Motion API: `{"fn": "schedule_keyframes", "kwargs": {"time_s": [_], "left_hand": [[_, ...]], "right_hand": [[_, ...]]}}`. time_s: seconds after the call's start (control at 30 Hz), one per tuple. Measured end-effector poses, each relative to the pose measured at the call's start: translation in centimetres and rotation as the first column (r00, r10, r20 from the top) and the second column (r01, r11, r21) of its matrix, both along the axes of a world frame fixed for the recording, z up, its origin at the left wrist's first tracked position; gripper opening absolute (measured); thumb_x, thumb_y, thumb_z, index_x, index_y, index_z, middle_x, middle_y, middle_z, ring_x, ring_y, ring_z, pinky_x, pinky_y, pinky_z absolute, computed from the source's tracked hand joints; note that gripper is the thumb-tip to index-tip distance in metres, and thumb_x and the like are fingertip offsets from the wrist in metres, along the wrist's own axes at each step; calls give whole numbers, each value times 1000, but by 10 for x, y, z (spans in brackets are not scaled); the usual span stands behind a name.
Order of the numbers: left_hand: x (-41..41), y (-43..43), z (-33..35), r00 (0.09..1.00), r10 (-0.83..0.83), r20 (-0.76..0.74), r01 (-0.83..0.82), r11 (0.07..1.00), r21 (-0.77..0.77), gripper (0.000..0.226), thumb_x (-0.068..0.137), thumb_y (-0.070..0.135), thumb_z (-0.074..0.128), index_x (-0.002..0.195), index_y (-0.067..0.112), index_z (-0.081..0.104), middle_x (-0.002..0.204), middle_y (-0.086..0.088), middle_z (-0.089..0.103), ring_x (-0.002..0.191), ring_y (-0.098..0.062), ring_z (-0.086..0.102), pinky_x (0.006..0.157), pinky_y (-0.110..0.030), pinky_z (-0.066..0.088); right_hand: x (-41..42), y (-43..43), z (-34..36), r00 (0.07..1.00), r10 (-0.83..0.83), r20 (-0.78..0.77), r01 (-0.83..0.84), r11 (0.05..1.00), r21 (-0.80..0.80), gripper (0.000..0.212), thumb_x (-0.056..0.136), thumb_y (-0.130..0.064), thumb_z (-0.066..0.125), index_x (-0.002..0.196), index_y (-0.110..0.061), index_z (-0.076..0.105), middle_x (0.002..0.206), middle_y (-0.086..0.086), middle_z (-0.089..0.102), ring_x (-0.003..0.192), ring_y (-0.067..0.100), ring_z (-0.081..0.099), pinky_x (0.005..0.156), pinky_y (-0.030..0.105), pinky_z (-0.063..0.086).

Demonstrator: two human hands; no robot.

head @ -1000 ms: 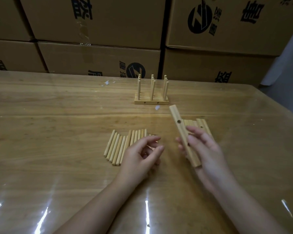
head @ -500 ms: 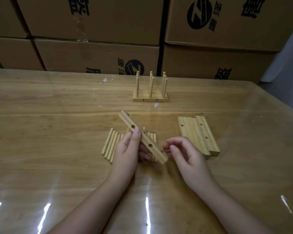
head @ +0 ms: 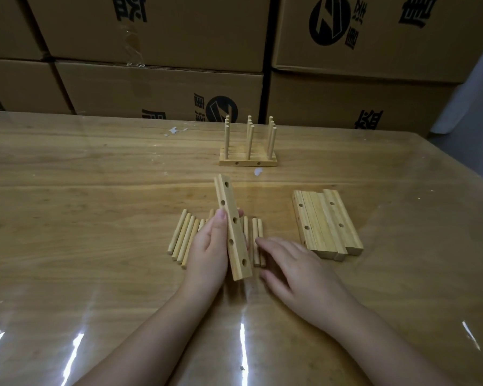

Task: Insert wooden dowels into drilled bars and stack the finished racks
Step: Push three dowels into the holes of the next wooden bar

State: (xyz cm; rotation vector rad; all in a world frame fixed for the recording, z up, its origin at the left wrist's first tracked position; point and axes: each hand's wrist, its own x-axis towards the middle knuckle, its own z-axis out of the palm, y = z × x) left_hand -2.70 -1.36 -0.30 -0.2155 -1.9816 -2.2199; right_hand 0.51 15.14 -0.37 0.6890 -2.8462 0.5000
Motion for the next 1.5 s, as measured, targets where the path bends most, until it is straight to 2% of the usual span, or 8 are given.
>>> {"fn": "schedule_keyframes", "kwargs": {"time_s": [0.13, 0.47, 0.8, 1.0, 1.13, 1.33, 1.43, 1.5], "left_hand": [[2, 2, 2, 998, -43, -35, 40, 997, -67, 39, 95, 44, 35, 88, 37, 73, 77, 12, 72, 77, 0, 67, 68, -11, 47], [3, 3, 2, 994, -102, -48, 97, 991, -87, 39, 91, 45, 37, 89, 25, 70, 63, 10, 67, 62, 0, 62, 60, -13, 47], [3, 3, 3, 993, -113, -33, 108, 985, -131, 39, 91, 44, 36, 92, 26, 70, 71, 12, 70, 70, 0, 64, 65, -12, 46], [4, 4, 5, 994, -110, 8, 110, 987, -116, 42, 86, 50, 38, 92, 24, 69, 63, 9, 66, 61, -1, 61, 59, -15, 47], [6, 3, 6, 993, -122, 6, 122, 984, -133, 44, 88, 47, 36, 90, 18, 69, 62, 8, 65, 61, -3, 61, 59, -17, 48], [8, 4, 8, 994, -110, 16, 111, 981, -161, 42, 87, 48, 33, 96, 26, 67, 66, 15, 67, 65, 3, 62, 62, -11, 46], [8, 4, 8, 994, -106, 28, 109, 980, -166, 43, 86, 48, 33, 95, 24, 67, 64, 12, 66, 64, 0, 62, 60, -14, 47], [8, 4, 8, 994, -104, 32, 108, 981, -163, 43, 86, 48, 33, 95, 22, 67, 64, 10, 66, 63, -3, 62, 60, -15, 48]], "right_hand": [[1, 0, 4, 995, -47, -85, 50, 998, 33, 36, 89, -39, 55, 119, -21, 57, 114, -9, 51, 104, 6, 50, 83, 15, 36], [1, -1, 8, 991, -130, -35, 133, 986, 102, 25, 88, -39, 54, 108, -25, 55, 98, -13, 48, 84, 2, 46, 58, 13, 32], [2, -1, 9, 974, -222, -38, 224, 969, 104, 41, 95, -37, 43, 134, -29, 39, 111, -9, 45, 95, 5, 48, 65, 16, 39], [1, 1, 9, 945, -316, -85, 319, 948, 15, 38, 92, -26, 47, 130, -24, 50, 101, -7, 45, 80, 5, 44, 60, 16, 32], [-1, 4, 14, 932, -358, -60, 343, 923, -175, 30, 91, -22, 52, 120, -18, 59, 100, -8, 46, 73, 2, 48, 60, 12, 39], [1, 2, 21, 935, -314, 168, 343, 670, -658, 7, 86, -21, 63, 91, -26, 61, 59, -10, 47, 54, 4, 46, 50, 14, 39], [0, 2, 24, 912, -139, 386, 406, 447, -797, 8, 85, -23, 63, 92, -27, 65, 73, -2, 66, 59, 4, 57, 52, 17, 45], [-3, 4, 23, 894, 0, 449, 430, 288, -856, 12, 85, -17, 62, 95, -20, 67, 85, -3, 72, 54, 2, 52, 49, 15, 42]]}}
